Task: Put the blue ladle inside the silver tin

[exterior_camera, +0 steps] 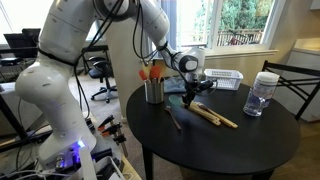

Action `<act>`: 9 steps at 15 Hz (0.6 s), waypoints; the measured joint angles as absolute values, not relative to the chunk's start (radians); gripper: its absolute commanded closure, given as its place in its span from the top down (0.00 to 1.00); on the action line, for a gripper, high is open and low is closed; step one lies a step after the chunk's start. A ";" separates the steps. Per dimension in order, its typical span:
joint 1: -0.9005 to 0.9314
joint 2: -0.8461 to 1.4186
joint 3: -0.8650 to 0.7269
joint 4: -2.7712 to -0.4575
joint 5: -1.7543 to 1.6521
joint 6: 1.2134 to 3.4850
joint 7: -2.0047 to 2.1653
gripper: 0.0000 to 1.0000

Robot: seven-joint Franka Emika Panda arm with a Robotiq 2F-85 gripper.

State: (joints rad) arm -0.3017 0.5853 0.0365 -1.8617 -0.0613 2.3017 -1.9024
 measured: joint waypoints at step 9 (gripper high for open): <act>-0.303 0.405 0.053 -1.930 0.139 2.302 -2.017 0.05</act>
State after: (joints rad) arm -0.3028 0.4046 0.0531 -1.9305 0.1394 2.3022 -2.0173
